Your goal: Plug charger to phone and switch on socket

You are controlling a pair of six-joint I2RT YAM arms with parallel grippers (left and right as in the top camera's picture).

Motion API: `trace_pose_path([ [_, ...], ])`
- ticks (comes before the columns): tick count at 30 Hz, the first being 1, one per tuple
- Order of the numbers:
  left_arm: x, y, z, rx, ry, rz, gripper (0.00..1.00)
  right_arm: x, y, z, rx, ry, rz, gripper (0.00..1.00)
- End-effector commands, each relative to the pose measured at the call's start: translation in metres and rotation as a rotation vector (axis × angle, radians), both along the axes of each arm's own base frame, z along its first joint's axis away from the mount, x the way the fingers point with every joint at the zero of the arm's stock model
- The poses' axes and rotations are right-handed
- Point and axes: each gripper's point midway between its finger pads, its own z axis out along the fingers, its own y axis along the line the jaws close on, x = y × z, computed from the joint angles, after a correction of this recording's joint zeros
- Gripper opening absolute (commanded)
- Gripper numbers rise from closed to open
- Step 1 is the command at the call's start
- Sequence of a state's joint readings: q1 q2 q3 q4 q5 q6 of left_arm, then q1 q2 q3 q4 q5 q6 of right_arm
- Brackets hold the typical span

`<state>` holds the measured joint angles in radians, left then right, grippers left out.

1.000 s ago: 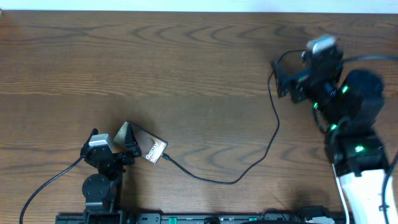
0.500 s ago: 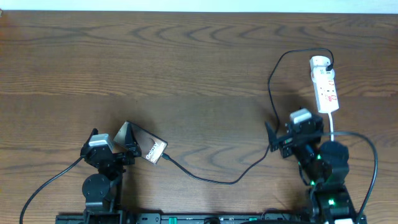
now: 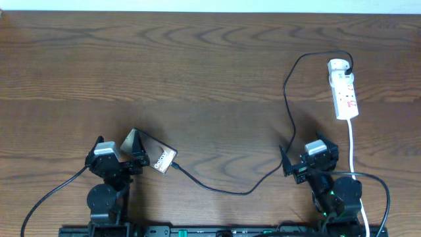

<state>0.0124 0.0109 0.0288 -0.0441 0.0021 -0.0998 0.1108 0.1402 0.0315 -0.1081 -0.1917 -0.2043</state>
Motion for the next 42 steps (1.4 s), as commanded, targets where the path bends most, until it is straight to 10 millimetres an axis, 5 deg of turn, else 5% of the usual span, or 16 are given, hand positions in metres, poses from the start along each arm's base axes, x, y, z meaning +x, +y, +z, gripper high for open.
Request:
trace_pose_path([
  [1,0.000,0.001,-0.018,0.013,0.049,0.004,0.93,0.001,-0.009,0.012,0.028,-0.052,-0.063,0.99],
  [6,0.000,0.001,-0.018,0.013,0.049,0.004,0.94,0.002,-0.030,0.025,0.109,-0.097,-0.198,0.99],
  [42,0.000,0.001,-0.018,0.013,0.049,0.004,0.94,0.002,-0.030,0.024,0.109,-0.093,-0.195,0.99],
])
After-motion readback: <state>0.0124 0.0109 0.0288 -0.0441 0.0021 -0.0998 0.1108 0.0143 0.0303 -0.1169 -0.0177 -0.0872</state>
